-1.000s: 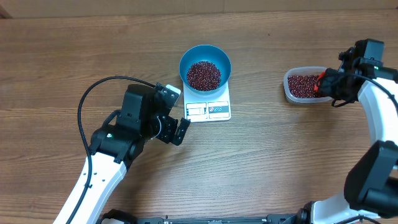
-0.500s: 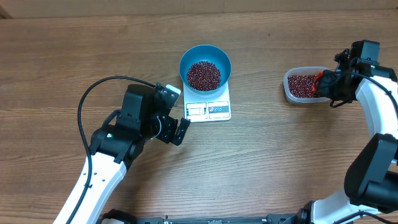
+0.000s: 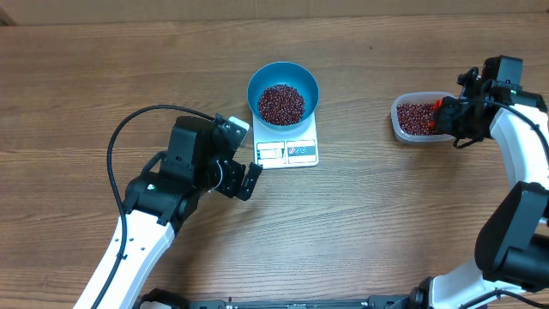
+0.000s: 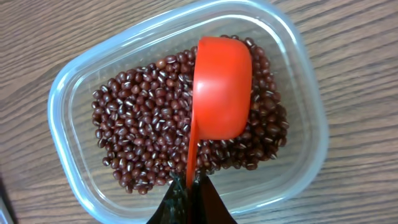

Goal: Scoop item into bowl and weigh 150g on scale
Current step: 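Lower the scoop into the bean tub and push it into the beans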

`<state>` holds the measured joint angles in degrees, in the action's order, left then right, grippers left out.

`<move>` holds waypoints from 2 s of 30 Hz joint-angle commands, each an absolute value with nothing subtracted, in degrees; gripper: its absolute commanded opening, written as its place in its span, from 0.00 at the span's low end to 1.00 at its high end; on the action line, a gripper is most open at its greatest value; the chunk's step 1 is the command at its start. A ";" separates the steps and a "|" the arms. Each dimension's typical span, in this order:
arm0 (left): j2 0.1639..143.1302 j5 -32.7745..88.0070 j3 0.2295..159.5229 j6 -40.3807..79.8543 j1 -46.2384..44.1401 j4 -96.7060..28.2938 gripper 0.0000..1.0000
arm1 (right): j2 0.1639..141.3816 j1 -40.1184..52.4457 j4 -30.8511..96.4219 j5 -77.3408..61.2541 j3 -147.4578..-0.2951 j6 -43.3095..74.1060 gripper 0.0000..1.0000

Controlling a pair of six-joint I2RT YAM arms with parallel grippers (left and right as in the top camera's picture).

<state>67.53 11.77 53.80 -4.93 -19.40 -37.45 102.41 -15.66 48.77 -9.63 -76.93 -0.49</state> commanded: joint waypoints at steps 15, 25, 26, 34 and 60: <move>67.51 11.57 53.45 -6.24 -19.14 -37.26 0.99 | 103.22 -15.70 49.91 -16.40 -77.21 -3.75 0.04; 67.51 11.57 53.45 -6.22 -19.14 -37.26 1.00 | 103.22 -15.73 51.35 -20.58 -77.21 -5.04 0.04; 67.51 11.57 53.45 -6.22 -19.14 -37.26 0.99 | 103.22 -15.73 51.51 -20.75 -77.21 -5.02 0.04; 67.51 11.57 53.45 -6.22 -19.14 -37.26 1.00 | 103.22 -15.73 52.01 -21.17 -77.21 -5.02 0.04; 67.51 11.57 53.45 -6.22 -19.14 -37.26 1.00 | 103.22 -15.84 52.40 -24.75 -77.21 -5.02 0.04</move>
<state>67.53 11.77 53.80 -4.93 -19.38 -37.47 102.78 -15.75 52.29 -21.26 -76.93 -4.54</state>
